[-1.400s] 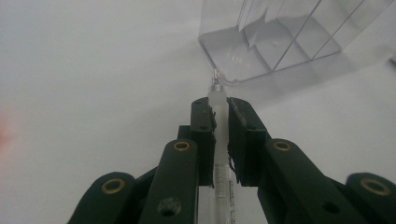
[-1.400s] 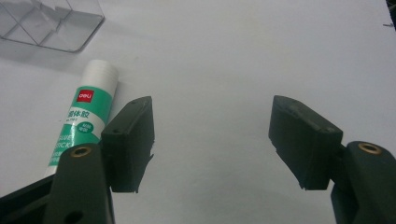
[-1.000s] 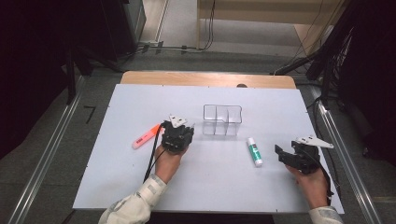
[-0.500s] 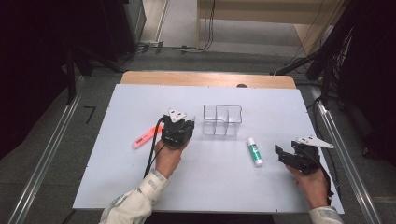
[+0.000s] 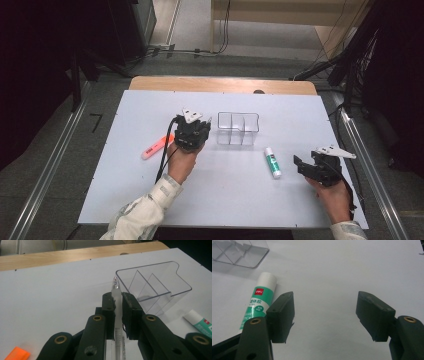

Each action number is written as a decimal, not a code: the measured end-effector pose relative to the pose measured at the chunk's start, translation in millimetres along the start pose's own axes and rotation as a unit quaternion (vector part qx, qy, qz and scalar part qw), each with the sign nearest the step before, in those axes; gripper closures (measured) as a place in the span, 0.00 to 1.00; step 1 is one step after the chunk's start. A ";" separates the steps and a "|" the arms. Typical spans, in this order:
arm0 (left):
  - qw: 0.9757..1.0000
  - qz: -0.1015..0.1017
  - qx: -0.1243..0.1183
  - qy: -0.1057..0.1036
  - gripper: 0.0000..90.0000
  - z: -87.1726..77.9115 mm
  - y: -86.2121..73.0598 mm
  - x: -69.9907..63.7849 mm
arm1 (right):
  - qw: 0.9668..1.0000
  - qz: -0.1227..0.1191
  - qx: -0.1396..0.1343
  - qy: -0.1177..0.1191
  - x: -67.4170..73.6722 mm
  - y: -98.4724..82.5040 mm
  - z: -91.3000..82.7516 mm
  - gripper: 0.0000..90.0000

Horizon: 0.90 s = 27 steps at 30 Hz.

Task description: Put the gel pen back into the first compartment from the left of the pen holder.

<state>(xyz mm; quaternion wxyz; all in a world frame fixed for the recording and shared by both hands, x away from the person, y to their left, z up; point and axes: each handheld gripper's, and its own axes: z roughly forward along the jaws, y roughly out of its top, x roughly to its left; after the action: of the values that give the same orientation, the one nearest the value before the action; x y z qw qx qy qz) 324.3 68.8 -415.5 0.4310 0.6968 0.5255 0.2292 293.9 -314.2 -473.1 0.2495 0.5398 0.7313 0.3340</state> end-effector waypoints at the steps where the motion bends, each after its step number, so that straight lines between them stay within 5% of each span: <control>1: 1.000 0.000 -0.001 -0.001 0.90 0.1 1.7 -0.7 | 1.000 0.000 0.000 0.000 0.0 0.0 -0.1 0.33; 27: 1.000 0.001 0.005 -0.007 0.90 34.5 38.7 -17.9 | 1.000 -0.002 0.003 0.001 0.4 -0.2 0.7 0.33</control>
<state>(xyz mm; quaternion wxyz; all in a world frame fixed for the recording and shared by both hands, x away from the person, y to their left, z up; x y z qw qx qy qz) 365.5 36.8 -398.5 0.4309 0.7007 0.5234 0.2223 294.1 -313.7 -473.7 0.2477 0.5383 0.7340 0.3319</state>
